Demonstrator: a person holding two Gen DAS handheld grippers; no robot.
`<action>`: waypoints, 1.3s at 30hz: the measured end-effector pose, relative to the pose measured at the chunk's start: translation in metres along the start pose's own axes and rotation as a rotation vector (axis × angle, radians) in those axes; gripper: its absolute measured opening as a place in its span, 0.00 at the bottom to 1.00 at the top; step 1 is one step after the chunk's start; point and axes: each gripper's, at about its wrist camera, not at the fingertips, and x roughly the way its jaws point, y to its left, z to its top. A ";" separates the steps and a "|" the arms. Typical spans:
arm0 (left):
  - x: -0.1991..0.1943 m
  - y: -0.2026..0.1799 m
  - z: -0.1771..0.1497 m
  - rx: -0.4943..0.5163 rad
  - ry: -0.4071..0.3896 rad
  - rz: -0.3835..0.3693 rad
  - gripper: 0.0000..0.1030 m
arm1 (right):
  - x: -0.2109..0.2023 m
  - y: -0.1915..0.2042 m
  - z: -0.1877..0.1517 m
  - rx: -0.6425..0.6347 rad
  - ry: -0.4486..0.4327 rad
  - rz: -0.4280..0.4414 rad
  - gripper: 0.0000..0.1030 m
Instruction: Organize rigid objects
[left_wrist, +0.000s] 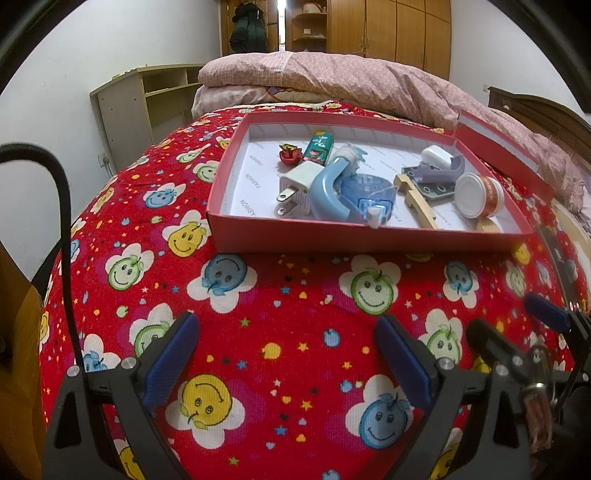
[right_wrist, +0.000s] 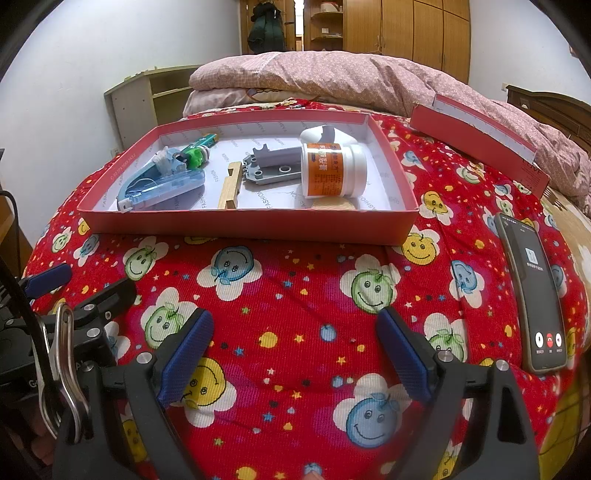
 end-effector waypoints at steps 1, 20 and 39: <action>0.000 0.000 0.000 0.000 0.000 0.000 0.96 | 0.000 0.000 0.000 0.000 0.000 0.000 0.90; 0.000 0.001 0.000 -0.002 0.000 0.002 0.97 | 0.000 0.000 -0.001 0.000 -0.001 0.000 0.90; 0.000 0.001 0.000 -0.003 0.000 0.002 0.97 | 0.000 0.000 -0.001 0.000 -0.002 0.000 0.90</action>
